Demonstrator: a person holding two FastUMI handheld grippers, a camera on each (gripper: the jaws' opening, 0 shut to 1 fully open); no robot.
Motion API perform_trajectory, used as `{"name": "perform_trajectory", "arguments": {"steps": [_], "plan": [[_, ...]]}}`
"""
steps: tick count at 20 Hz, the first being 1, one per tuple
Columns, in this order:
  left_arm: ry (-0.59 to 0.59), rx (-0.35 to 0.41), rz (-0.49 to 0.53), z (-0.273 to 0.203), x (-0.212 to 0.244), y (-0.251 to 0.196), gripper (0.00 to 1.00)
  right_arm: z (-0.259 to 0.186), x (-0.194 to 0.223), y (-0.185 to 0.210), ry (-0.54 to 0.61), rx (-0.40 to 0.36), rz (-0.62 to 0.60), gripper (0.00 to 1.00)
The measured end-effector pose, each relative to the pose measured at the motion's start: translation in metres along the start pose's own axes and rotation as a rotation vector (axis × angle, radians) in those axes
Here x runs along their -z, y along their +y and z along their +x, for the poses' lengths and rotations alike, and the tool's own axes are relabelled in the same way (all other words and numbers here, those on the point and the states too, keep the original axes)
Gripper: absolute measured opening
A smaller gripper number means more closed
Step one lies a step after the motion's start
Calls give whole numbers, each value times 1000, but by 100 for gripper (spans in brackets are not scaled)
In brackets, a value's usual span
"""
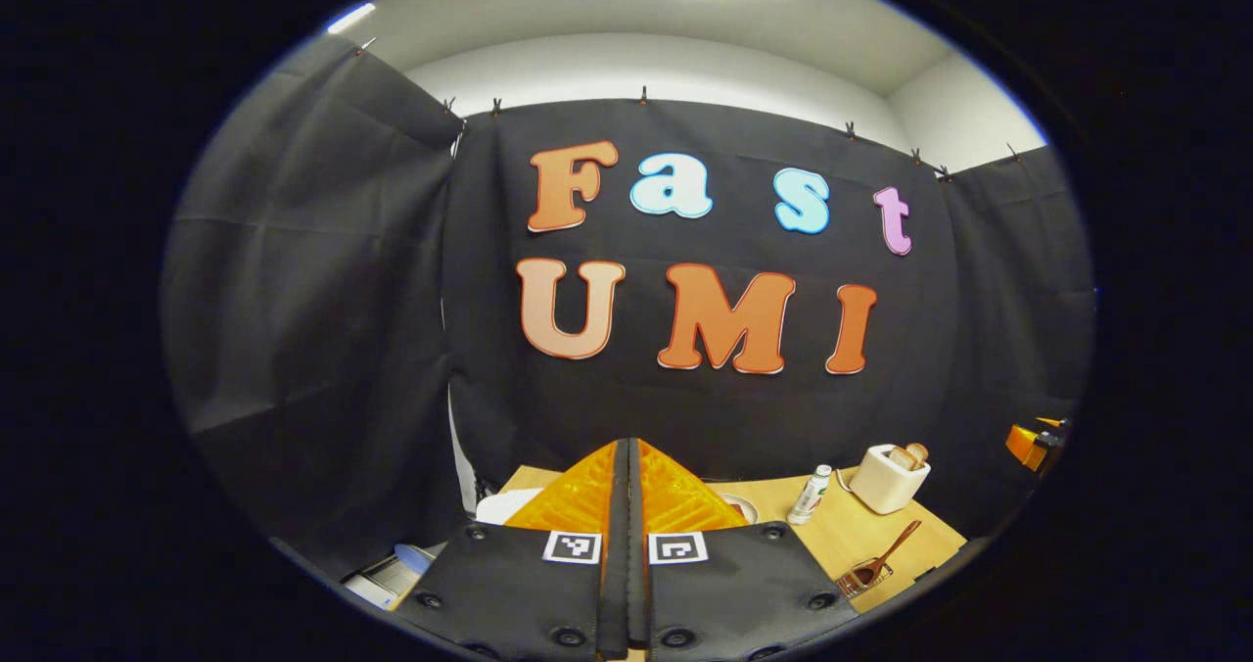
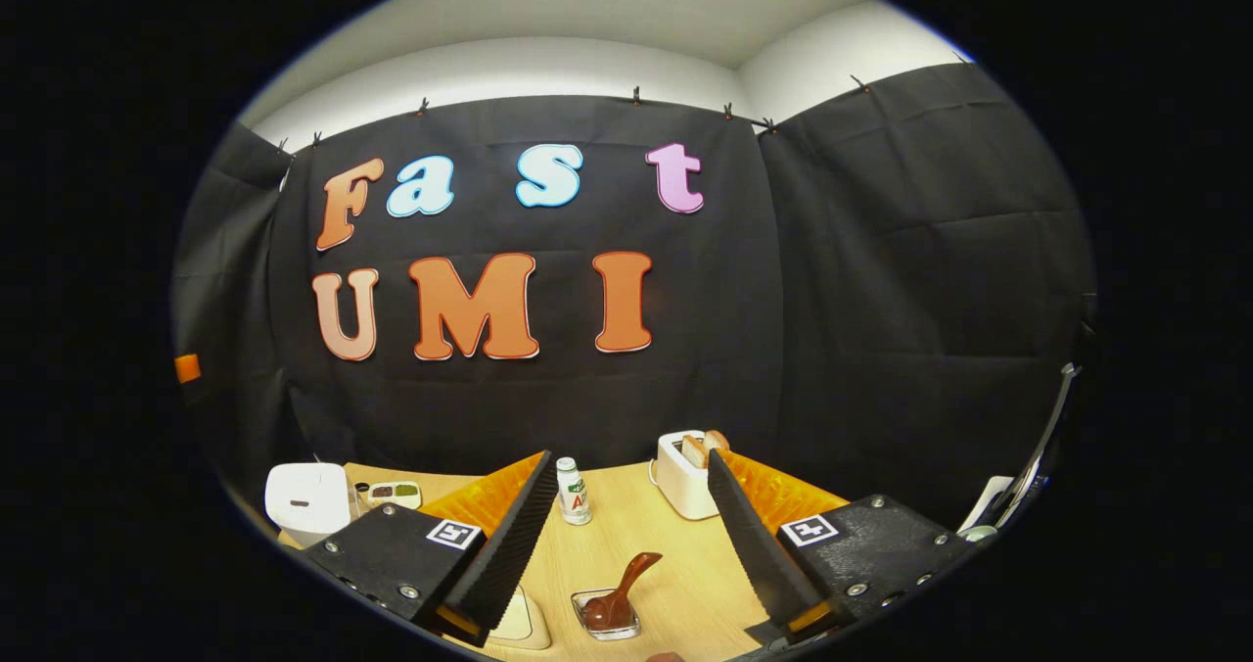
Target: Close the left gripper, press the button to open the rice cooker; take a wooden spoon from the chopstick holder with the right hand, scoop a spoonful of rice and pour it into the rice cooker, then put the wooden spoon back into the chopstick holder.
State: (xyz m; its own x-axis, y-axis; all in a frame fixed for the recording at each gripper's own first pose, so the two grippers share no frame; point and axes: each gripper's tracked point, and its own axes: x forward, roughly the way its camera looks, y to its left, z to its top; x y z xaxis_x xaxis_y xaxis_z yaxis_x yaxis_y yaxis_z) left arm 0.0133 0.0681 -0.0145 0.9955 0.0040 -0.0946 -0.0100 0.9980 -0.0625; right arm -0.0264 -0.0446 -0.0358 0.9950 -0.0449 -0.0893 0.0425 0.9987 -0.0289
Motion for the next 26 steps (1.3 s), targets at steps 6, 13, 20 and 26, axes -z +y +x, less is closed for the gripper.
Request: {"name": "perform_trajectory", "arguments": {"steps": [6,13,20,26], "plan": [[208,76,-24,43,61,13,4,6,14,-5,23,2,31,96],[416,66,-14,84,157,23,4,9,31,-23,67,52,14,96],[515,76,-46,119,207,30,4,7,49,-38,123,120,-29,96],[566,84,-66,129,233,41,4,1,55,-37,136,130,-13,96]]}}
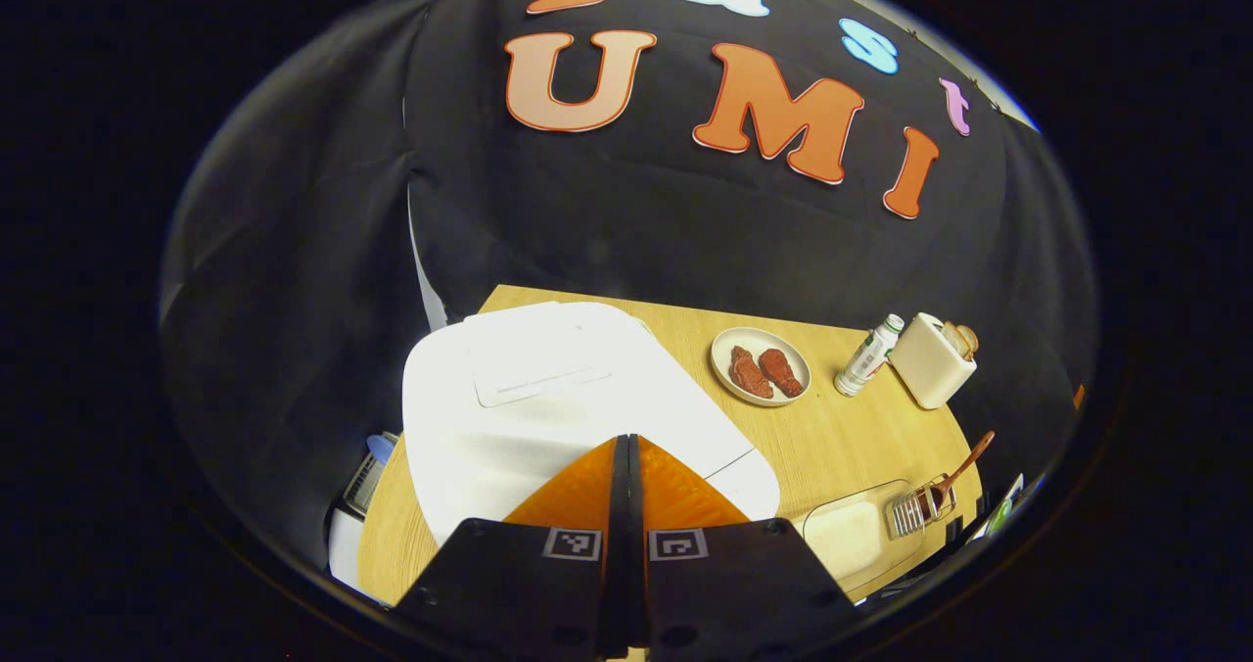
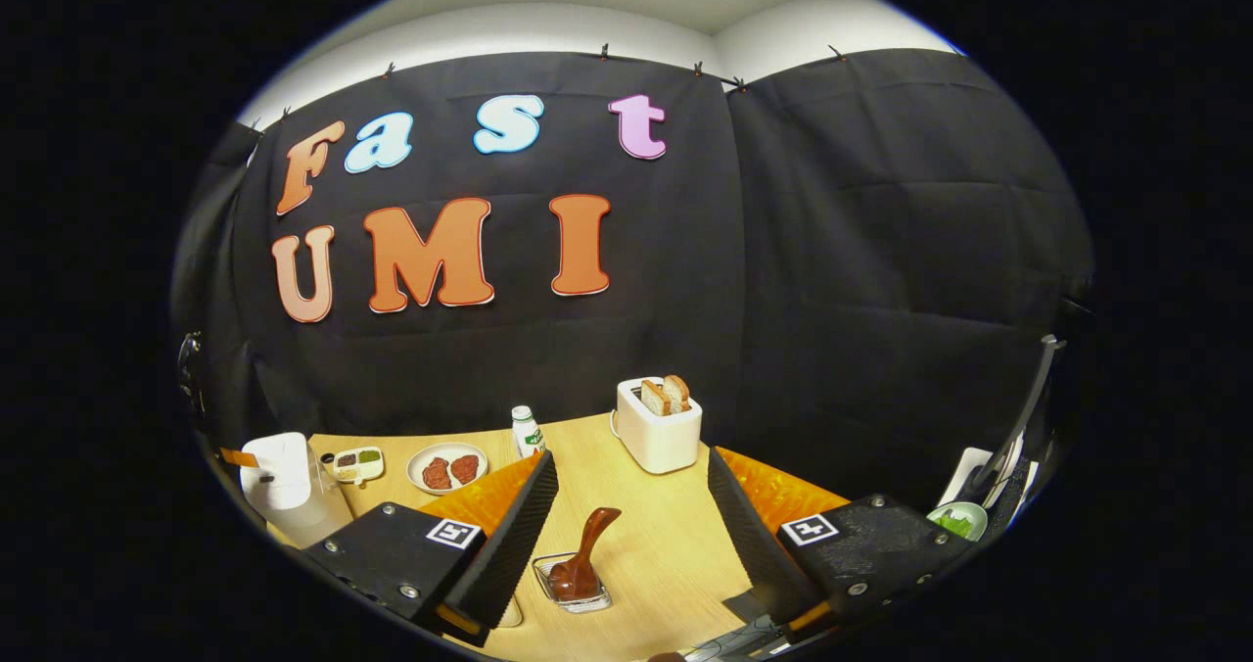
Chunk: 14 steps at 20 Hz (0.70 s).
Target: Close the left gripper, press the button to open the rice cooker; take a wooden spoon from the chopstick holder with the right hand, scoop a spoonful of rice and pour it into the rice cooker, then put the wooden spoon back into the chopstick holder.
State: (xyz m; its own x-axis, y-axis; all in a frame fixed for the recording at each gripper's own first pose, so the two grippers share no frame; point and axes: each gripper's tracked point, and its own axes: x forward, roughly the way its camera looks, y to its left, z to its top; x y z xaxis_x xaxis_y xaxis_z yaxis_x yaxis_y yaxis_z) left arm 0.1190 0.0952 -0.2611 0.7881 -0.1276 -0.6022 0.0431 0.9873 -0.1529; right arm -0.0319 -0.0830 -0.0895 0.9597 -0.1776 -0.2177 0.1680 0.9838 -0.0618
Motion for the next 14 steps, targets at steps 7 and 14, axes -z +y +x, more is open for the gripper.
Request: {"name": "perform_trajectory", "arguments": {"steps": [7,14], "plan": [[47,16,-5,10,22,3,5,1,2,5,4,-3,-7,96],[52,16,-51,11,22,4,5,3,2,17,5,-40,-4,96]]}}
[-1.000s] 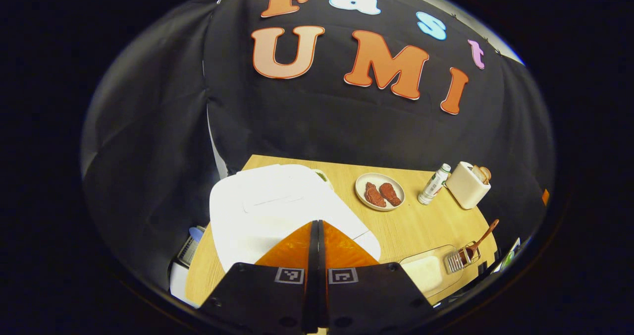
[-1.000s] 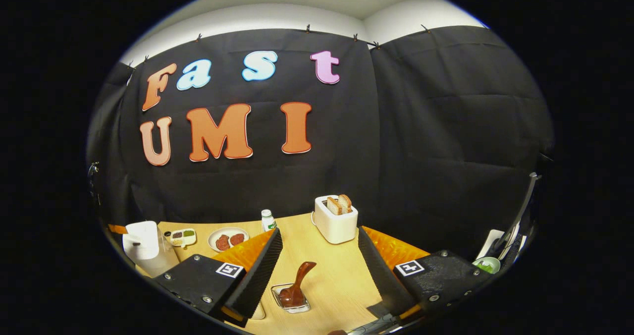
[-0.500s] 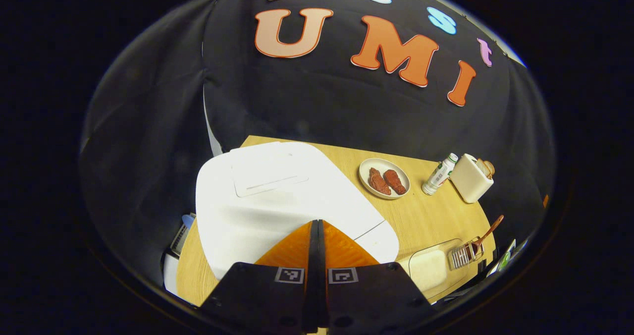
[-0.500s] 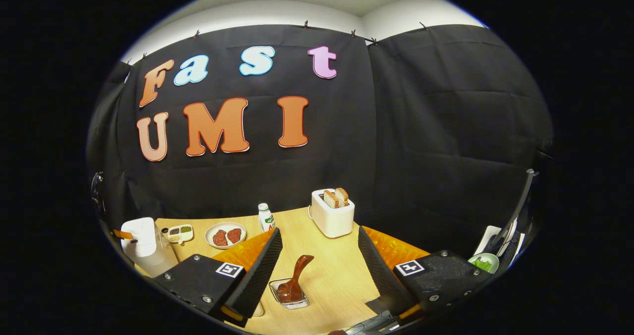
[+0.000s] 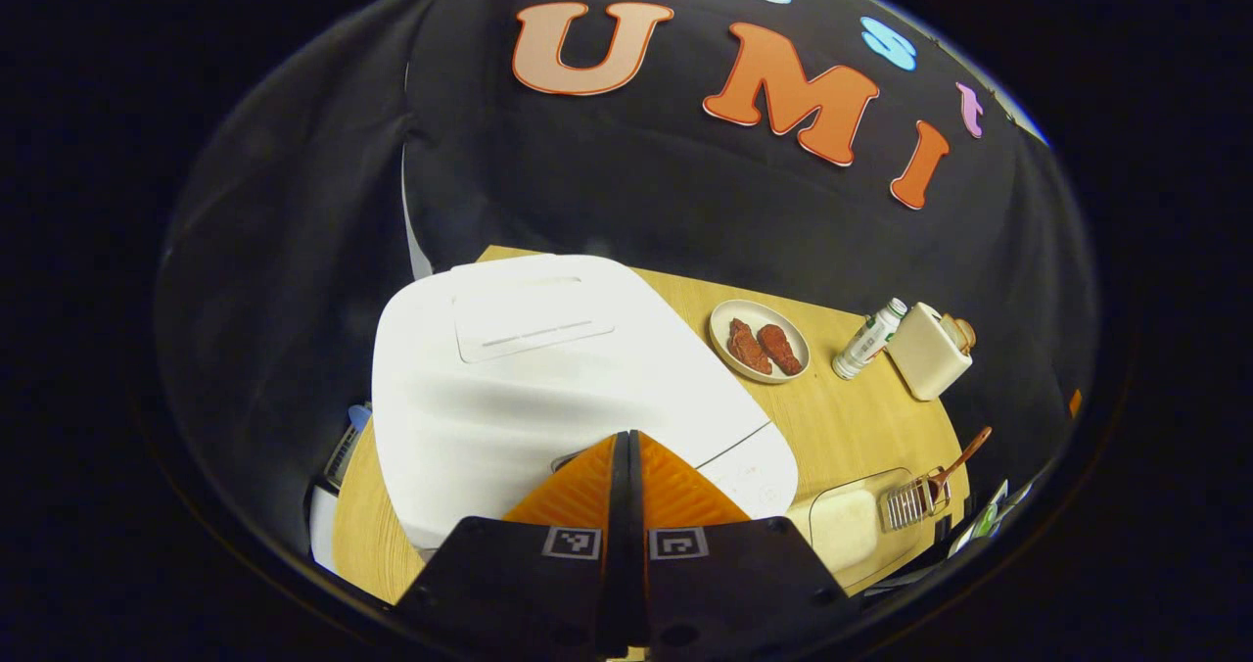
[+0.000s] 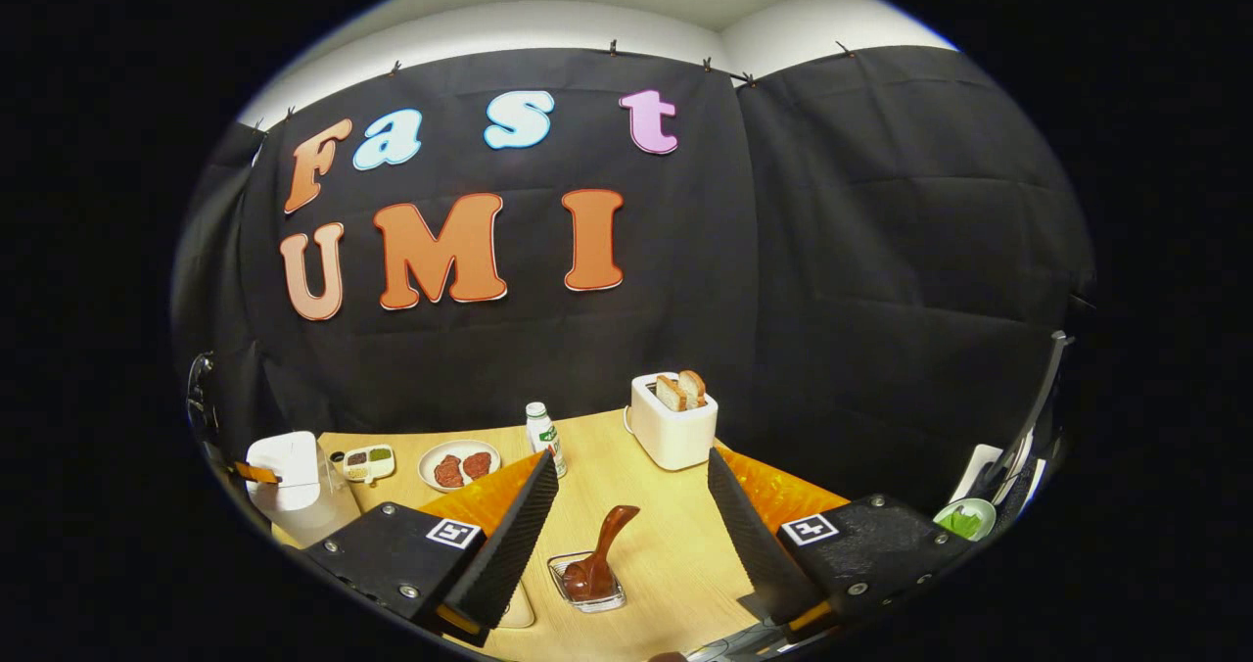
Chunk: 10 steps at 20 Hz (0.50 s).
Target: Close the left gripper, press the button to open the rice cooker; take a wooden spoon from the chopstick holder with the right hand, scoop a spoonful of rice and pour it into the rice cooker, then put the wooden spoon back into the chopstick holder.
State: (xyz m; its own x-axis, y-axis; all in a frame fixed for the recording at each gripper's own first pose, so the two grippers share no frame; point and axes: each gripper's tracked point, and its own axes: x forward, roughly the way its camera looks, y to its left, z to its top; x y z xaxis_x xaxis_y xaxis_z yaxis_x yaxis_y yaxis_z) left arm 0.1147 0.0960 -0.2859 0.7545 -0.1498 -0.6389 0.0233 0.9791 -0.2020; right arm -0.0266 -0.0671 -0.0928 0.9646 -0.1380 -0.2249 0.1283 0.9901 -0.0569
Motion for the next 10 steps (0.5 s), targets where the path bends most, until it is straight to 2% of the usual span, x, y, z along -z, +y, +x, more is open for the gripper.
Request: {"name": "perform_trajectory", "arguments": {"steps": [5,7,10], "plan": [[-195,-63,62,-47,-68,-1,4,0,-6,-4,-21,0,-5,96],[-250,-47,42,-72,-89,-10,5,-1,-3,-2,-18,-5,0,96],[-306,-15,-4,-93,-97,-17,4,-4,-5,3,-30,-23,7,96]]}}
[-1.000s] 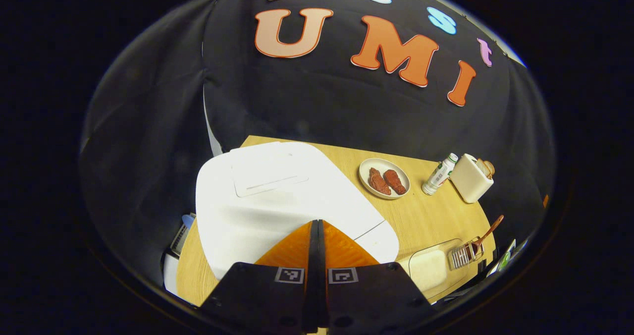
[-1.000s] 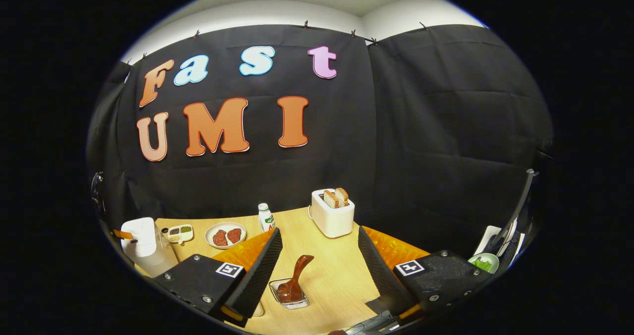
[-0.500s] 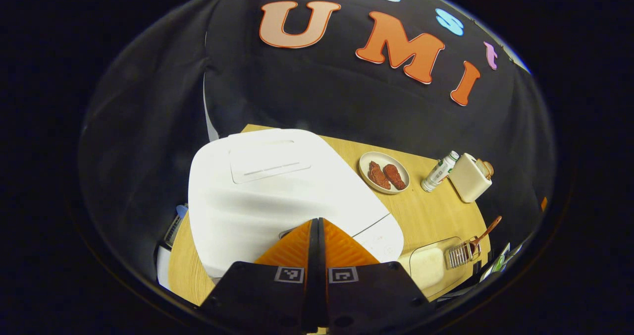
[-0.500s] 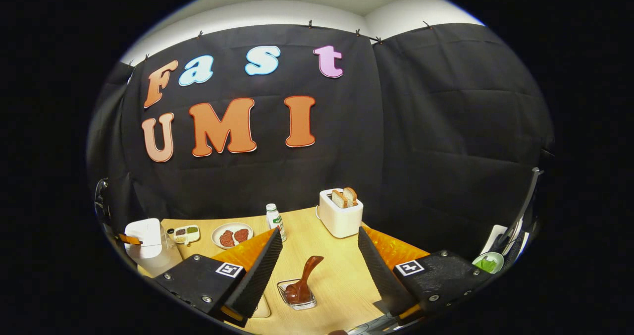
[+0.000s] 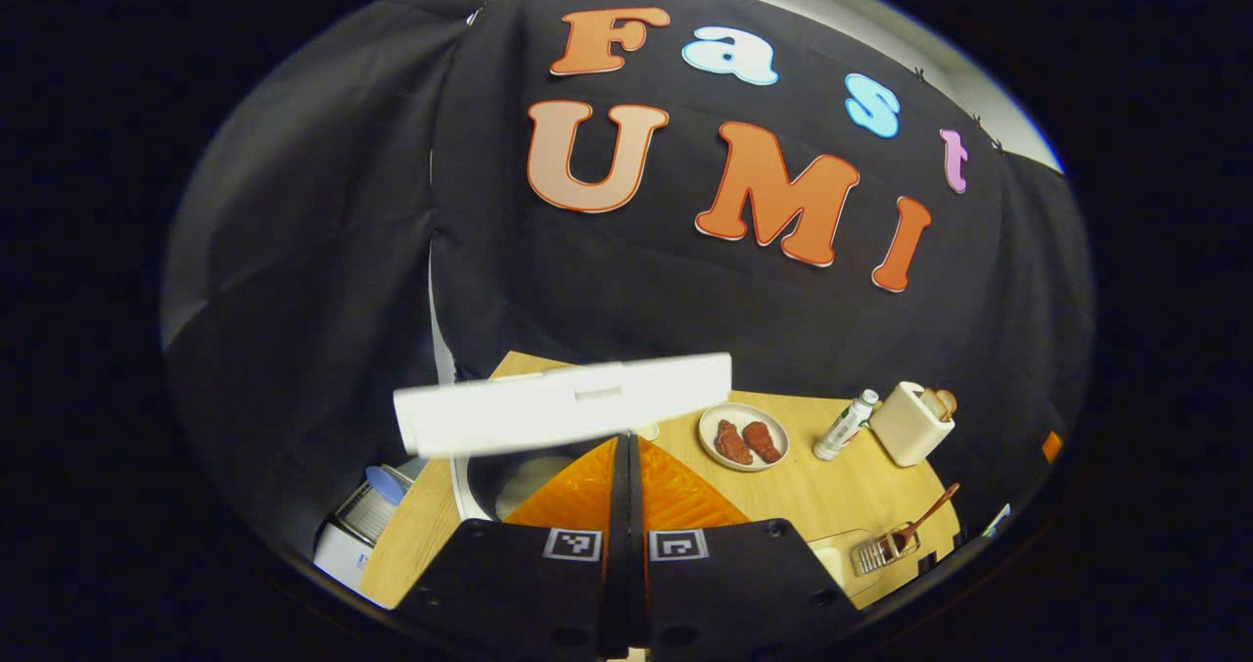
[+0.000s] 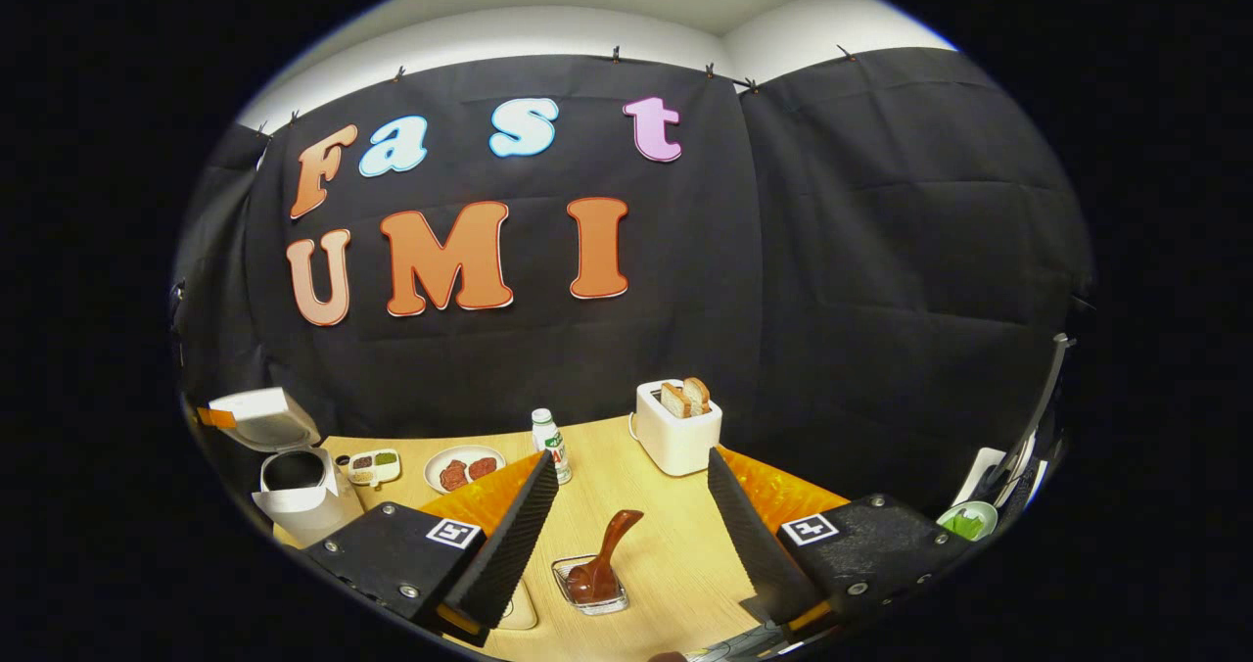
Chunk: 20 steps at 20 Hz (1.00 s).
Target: Close the left gripper, press the button to open the rice cooker; take a wooden spoon from the chopstick holder with the right hand, scoop a spoonful of rice and pour it into the rice cooker, then put the wooden spoon back into the chopstick holder.
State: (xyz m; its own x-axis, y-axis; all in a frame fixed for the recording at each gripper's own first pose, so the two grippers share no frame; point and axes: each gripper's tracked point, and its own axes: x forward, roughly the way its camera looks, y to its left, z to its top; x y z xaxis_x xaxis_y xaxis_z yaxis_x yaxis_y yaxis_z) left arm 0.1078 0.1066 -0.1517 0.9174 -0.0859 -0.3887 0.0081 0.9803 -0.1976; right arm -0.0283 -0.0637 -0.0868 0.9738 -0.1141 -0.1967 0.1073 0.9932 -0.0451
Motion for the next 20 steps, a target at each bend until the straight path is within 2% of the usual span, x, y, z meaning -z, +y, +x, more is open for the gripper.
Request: {"name": "perform_trajectory", "arguments": {"steps": [6,13,17,18,19,20], "plan": [[-89,21,-13,-46,-25,-6,4,-2,-1,11,-41,-42,-10,96],[-247,-96,42,-82,-61,16,5,3,22,16,-17,-76,16,96],[-284,-103,39,-94,-69,16,5,18,47,14,20,-82,39,96],[-294,-115,48,-97,-72,18,12,22,56,15,37,-84,39,96],[-301,-90,62,-103,-73,12,13,27,65,16,56,-90,40,96],[-302,-81,71,-105,-72,7,29,32,73,18,71,-95,40,96]]}}
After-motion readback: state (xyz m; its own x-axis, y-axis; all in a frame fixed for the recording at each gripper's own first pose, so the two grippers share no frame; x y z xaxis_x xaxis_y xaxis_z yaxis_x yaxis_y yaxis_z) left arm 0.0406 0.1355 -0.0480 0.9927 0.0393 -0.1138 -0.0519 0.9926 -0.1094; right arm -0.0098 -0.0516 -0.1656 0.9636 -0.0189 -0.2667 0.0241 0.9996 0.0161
